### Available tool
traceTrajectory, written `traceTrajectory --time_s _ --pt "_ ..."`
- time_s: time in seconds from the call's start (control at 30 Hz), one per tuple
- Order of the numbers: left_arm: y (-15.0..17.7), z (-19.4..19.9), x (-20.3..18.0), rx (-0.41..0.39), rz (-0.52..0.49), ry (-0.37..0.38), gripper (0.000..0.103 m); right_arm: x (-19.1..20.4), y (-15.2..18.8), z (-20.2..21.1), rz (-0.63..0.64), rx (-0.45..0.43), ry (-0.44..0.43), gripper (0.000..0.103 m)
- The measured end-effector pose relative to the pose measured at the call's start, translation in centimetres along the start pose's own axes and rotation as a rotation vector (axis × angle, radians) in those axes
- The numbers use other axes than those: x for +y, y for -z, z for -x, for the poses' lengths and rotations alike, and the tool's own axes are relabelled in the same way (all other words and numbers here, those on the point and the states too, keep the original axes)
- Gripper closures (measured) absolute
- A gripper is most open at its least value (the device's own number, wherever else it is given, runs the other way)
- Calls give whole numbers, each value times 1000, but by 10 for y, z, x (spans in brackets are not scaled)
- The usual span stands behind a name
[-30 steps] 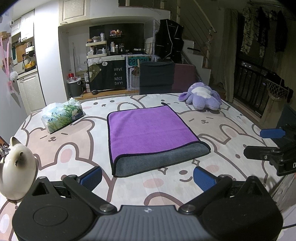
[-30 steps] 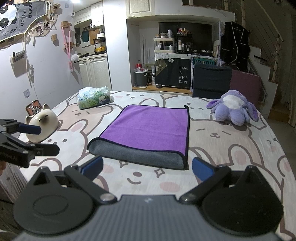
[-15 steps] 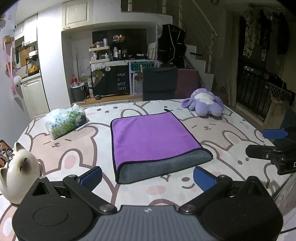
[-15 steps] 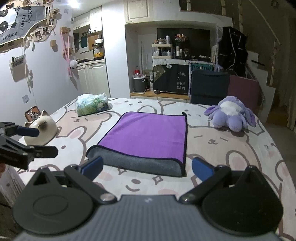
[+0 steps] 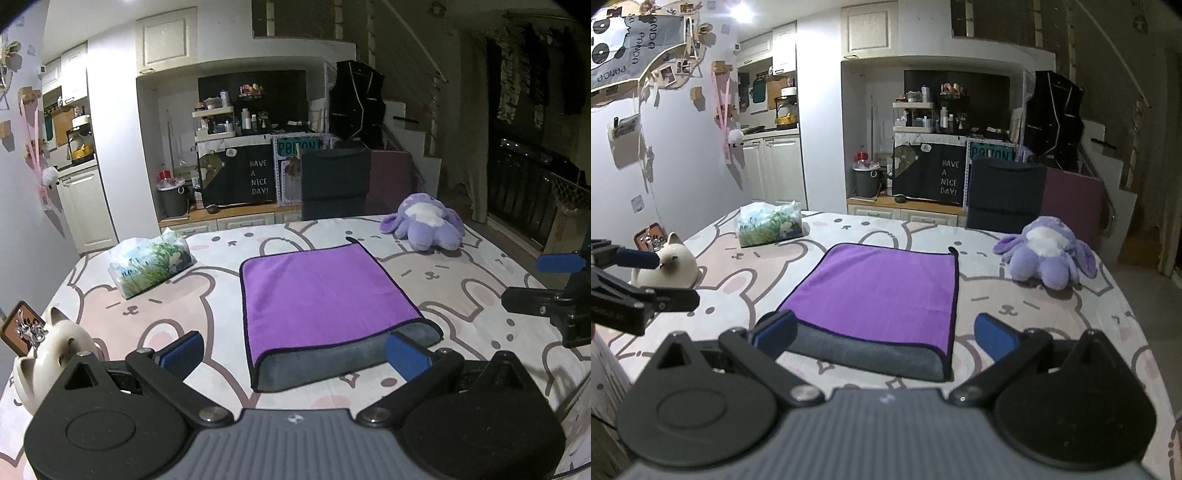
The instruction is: Fold towel
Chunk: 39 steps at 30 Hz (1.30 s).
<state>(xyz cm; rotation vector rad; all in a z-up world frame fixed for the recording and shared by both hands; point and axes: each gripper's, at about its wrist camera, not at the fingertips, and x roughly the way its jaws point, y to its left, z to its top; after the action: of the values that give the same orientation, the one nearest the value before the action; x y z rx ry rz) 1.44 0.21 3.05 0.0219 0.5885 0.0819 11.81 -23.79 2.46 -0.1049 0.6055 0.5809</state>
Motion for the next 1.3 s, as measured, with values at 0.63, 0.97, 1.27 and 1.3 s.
traceTrajectory --time_s 0.63,0.97,1.27,1.3 --pt "-26 -32 17 12 56 -43 0 -5 -15 -23 39 -4 16 0" --pt "-46 -57 25 -27 55 -68 0 -13 -22 -45 21 26 -19 0" --pt "-39 -97 28 47 50 -47 0 -20 -15 -70 -17 86 -48 0" --pt "-37 -102 28 60 55 -42 0 -22 -13 -72 -18 93 -58 0"
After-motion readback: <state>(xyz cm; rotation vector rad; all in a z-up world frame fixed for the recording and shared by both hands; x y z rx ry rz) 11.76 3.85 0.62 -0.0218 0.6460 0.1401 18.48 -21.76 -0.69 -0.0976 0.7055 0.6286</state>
